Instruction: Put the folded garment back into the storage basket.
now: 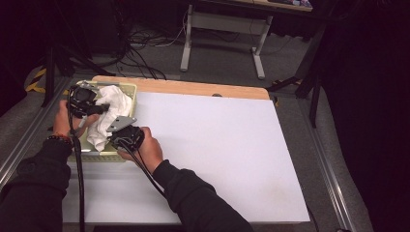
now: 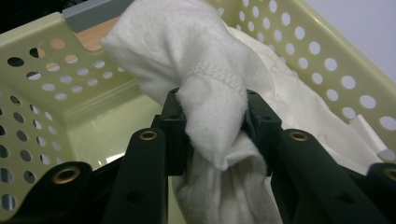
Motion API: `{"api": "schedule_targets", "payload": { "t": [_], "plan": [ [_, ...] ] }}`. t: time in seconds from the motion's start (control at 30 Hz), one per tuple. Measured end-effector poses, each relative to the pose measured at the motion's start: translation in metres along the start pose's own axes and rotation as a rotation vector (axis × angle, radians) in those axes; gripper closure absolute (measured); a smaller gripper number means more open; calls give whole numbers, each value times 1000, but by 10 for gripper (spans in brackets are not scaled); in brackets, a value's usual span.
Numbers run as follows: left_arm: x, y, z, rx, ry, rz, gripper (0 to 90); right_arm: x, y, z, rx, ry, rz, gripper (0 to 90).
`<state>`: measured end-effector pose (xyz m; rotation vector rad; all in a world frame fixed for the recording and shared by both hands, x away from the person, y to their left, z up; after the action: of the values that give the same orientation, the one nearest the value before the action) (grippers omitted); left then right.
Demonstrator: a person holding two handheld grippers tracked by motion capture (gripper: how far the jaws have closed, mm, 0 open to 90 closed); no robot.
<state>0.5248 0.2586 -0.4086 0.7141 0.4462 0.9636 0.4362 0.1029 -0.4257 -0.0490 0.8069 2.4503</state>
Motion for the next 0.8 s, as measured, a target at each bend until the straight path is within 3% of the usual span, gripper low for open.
{"api": "schedule_targets", "payload": {
  "t": [0.17,0.23,0.3,0.37,0.4,0.47,0.53,0.63,0.67,0.73,0.8],
  "plan": [
    [2,-2,-1,5,13,19,608,2,-3,0,10,2,2,723],
    [4,-1,-2,-1,26,52,551,3,-3,0,14,1,8,641],
    [4,0,-2,-11,24,55,525,4,-3,0,14,-1,9,595],
    [6,6,-1,-57,36,62,501,4,1,1,6,-13,15,517],
    [6,6,-1,-57,36,62,498,4,1,1,6,-13,15,517],
    [5,11,1,-73,35,65,494,3,7,3,-8,-31,15,428],
    [4,11,2,-71,25,66,529,3,10,3,-12,-32,13,409],
    [-1,9,2,-36,-5,54,744,1,20,2,-20,-38,11,361],
    [-2,8,1,-23,-17,44,744,0,25,1,-32,-34,10,349],
    [-5,3,1,6,-31,33,871,-7,43,-5,-61,-39,-1,320],
    [-7,-2,1,26,-39,17,892,-11,53,-10,-65,-30,-14,307]
  ]
}}
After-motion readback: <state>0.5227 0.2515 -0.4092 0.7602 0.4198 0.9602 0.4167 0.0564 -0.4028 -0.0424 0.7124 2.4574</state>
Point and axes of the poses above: each handheld gripper's, and its own axes: y roughly backward along the jaws, z roughly out of its top, x roughly to its left, the point moved 3 cm from there along -y, roughly forward along the jaws, and after that the axes turned 5 degrees about -z, right-handed, at the moved point
